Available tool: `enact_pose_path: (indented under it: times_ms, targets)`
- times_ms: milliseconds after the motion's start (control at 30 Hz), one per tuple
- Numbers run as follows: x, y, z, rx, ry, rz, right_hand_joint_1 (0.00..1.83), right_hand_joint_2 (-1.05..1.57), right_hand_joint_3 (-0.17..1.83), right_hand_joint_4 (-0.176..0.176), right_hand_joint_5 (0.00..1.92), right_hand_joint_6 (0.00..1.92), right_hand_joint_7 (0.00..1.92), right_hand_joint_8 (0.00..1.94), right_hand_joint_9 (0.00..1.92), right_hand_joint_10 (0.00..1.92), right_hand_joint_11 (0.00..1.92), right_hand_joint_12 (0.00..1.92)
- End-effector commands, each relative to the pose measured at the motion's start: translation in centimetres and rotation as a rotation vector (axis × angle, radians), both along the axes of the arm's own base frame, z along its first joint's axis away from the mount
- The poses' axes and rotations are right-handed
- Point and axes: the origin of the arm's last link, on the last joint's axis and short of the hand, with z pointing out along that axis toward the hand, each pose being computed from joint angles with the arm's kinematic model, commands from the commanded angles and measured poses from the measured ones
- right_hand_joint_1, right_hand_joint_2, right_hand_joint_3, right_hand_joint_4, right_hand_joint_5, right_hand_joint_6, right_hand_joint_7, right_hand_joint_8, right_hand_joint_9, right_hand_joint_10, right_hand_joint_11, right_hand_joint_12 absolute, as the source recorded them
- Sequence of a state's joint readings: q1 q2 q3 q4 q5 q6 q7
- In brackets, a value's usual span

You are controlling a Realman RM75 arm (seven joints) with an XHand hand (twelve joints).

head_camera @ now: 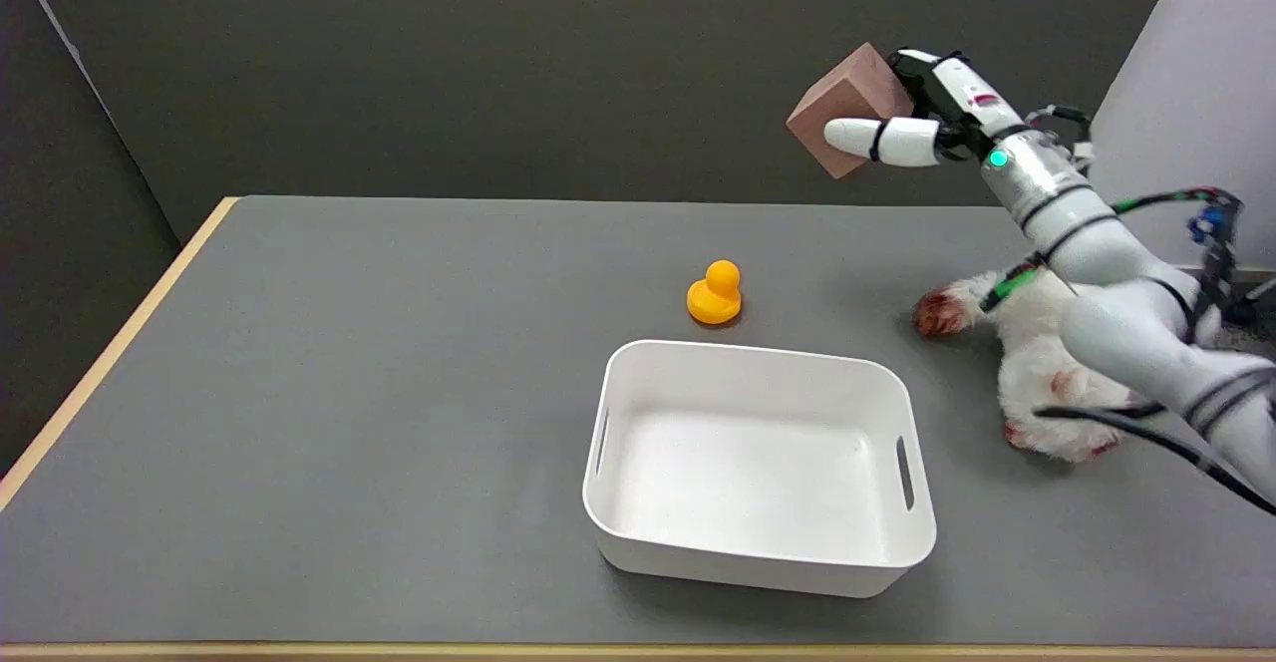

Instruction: Place wooden cube into white box.

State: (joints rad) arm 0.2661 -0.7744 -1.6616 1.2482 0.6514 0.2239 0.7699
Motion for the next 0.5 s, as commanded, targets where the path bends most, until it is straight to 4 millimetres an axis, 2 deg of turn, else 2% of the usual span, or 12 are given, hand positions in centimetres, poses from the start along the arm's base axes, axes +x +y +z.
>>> enact_pose_path:
  times_ms: [33, 167, 267, 333, 500]
  targets:
    - [2.7, 12.6, -6.3, 0.284, -0.077, 0.182, 0.97, 1.02, 0.55, -0.027, 0.71, 1.54, 0.91, 1.54, 0.84, 1.38, 0.62, 1.92]
    - [1.2, 14.3, -7.2, 0.317, -0.093, 0.163, 0.96, 1.01, 0.56, 0.002, 0.72, 1.53, 0.92, 1.52, 0.82, 1.40, 0.69, 1.89]
    - [0.0, 15.8, -8.7, 0.383, -0.095, 0.180, 0.95, 1.01, 0.56, 0.032, 0.72, 1.53, 0.94, 1.48, 0.83, 1.40, 0.68, 1.77]
    - [-0.6, 16.8, -9.6, 0.423, -0.079, 0.203, 0.93, 1.04, 0.56, 0.018, 0.68, 1.58, 0.96, 1.44, 0.86, 1.36, 0.68, 1.70]
    - [-3.2, 19.6, -11.5, 0.553, -0.071, 0.251, 0.93, 1.02, 0.58, 0.049, 0.70, 1.56, 0.97, 1.47, 0.86, 1.39, 0.67, 1.72]
